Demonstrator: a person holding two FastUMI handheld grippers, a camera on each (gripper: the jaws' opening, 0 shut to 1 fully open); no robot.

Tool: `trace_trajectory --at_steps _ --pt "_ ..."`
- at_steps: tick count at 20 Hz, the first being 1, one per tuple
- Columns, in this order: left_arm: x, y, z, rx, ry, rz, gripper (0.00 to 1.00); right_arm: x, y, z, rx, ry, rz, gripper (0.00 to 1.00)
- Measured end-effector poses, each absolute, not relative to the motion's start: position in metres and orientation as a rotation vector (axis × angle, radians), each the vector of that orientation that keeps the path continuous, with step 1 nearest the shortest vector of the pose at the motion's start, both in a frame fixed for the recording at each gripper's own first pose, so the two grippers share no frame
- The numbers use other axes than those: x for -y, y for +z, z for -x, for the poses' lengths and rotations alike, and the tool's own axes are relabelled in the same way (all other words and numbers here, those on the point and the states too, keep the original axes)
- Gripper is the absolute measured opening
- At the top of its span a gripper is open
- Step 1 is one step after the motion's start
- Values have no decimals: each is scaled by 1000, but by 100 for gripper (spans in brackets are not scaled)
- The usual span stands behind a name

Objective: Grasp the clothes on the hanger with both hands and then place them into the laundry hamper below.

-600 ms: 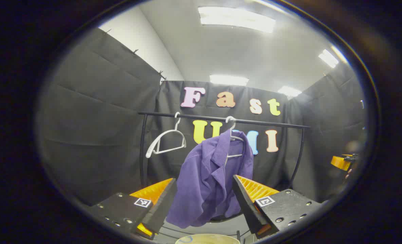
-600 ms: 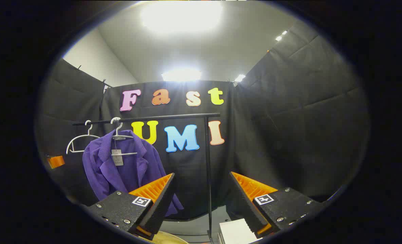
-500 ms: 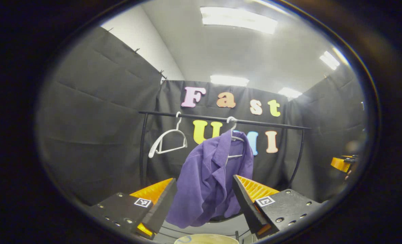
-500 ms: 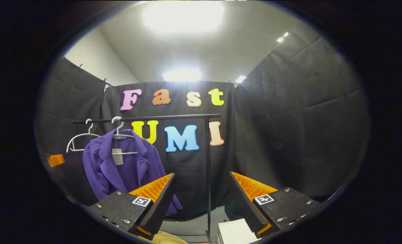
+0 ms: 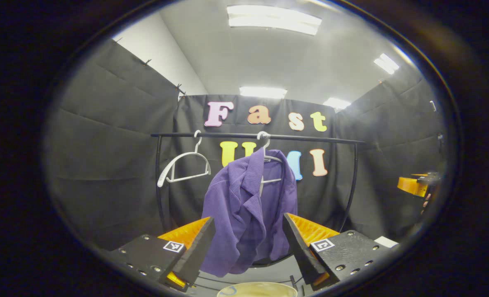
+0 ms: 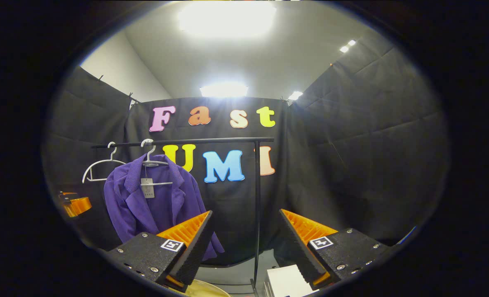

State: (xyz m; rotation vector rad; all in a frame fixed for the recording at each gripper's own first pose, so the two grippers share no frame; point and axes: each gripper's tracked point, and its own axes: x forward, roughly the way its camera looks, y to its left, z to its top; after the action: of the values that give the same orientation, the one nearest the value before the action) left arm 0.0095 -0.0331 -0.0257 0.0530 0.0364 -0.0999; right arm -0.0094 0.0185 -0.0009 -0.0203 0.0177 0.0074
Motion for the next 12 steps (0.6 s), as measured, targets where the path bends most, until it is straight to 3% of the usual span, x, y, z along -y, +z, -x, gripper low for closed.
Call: trace_trajectory --at_steps 3,5,6,8,12 --pt "24 -26 -12 -34 -99 -30 95 -25 0 8 -24 16 23 94" --pt "20 -28 -12 -39 -99 -21 100 -30 -1 8 -32 24 17 94" --pt "19 -30 -12 -46 -97 -17 89 -33 -1 7 -35 30 19 95" --pt "17 -33 -13 -54 -91 -9 99 -41 -2 2 -43 44 35 95" --pt "17 -31 -18 -82 -62 7 95 -70 1 -16 -79 106 14 95"
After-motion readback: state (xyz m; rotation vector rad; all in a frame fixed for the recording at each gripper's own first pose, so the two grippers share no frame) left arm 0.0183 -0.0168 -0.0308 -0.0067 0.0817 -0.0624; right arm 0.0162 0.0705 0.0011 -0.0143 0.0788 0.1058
